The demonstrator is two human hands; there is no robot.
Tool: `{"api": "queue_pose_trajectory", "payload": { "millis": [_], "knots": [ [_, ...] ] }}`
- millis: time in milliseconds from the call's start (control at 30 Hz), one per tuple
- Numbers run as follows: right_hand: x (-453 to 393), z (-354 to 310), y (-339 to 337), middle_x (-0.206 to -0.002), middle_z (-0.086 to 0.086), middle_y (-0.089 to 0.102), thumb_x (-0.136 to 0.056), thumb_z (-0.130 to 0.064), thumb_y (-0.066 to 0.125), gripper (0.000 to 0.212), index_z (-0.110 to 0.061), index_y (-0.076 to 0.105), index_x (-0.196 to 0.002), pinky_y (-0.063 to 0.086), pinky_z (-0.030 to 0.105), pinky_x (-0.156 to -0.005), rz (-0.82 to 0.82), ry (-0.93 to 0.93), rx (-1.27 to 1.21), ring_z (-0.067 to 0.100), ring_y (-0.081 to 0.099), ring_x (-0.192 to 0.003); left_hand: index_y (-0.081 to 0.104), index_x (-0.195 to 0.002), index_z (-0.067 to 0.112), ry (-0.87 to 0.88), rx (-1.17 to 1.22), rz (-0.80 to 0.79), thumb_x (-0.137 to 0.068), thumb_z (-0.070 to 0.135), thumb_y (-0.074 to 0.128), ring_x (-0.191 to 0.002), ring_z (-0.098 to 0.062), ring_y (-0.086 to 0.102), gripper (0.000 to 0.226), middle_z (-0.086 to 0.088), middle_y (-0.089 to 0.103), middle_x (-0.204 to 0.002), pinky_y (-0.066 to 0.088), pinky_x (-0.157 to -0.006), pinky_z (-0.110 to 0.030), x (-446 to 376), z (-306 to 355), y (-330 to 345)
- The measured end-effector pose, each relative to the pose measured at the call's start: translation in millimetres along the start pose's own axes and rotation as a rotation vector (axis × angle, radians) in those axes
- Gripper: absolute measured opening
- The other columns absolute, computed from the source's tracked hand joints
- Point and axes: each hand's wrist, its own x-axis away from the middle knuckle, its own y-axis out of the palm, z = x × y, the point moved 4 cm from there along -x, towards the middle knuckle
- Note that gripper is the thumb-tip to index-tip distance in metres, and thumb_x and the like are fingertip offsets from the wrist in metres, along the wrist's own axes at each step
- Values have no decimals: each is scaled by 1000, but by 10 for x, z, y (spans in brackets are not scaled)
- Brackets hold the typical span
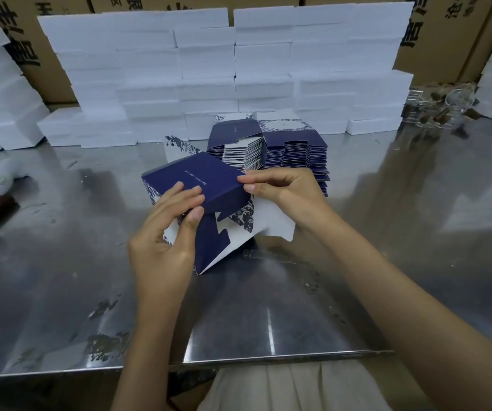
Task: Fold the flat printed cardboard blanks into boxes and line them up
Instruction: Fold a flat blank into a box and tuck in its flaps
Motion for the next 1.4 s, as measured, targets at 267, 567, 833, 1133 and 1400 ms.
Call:
{"api": "queue_pose_trajectory", "payload": {
  "millis": [267, 567, 833, 1133, 1400],
  "knots": [
    [136, 155, -114, -117, 4, 76, -103, -16, 58, 29, -24, 72, -126, 55, 37, -98, -28, 239, -222, 24, 70, -114, 69, -100, 17, 264, -547, -137, -82, 38, 74, -122, -23, 47, 28, -4, 53, -124, 35, -105, -53, 51, 70, 182],
    [320, 402, -141, -139, 8, 63, -95, 7, 55, 61, -19, 47, -149, 52, 36, -105, -400, 332, -133, 22, 61, -128, 59, -106, 14, 396, -886, -165, -70, 14, 88, -116, -29, 40, 47, -5, 40, -123, 28, -102, -54, -12, 29, 304],
    [196, 423, 115, -139, -11, 63, -88, -15, 79, 65, -29, 51, -145, 49, 27, -106, -308, 233, 20, 2, 58, -127, 59, -113, 15, 389, -736, -192, -68, 4, 82, -122, -31, 45, 51, -9, 49, -127, 31, -104, -50, 4, -7, 260],
    [167, 524, 418, -127, -6, 67, -92, -18, 75, 46, -28, 55, -132, 55, 27, -97, 22, 105, 41, 8, 63, -119, 56, -131, 10, 89, -322, -73, -75, 6, 62, -137, -19, 39, 56, -6, 42, -144, 35, -113, -27, 2, -24, 34],
    [142, 622, 508, -112, -15, 72, -88, -26, 77, 38, -36, 59, -120, 59, 38, -93, 168, 75, 62, 2, 68, -105, 60, -127, 10, 115, -327, -84, -77, 6, 61, -135, -22, 43, 50, 3, 40, -140, 44, -109, -41, 6, -12, 40]
  ]
}}
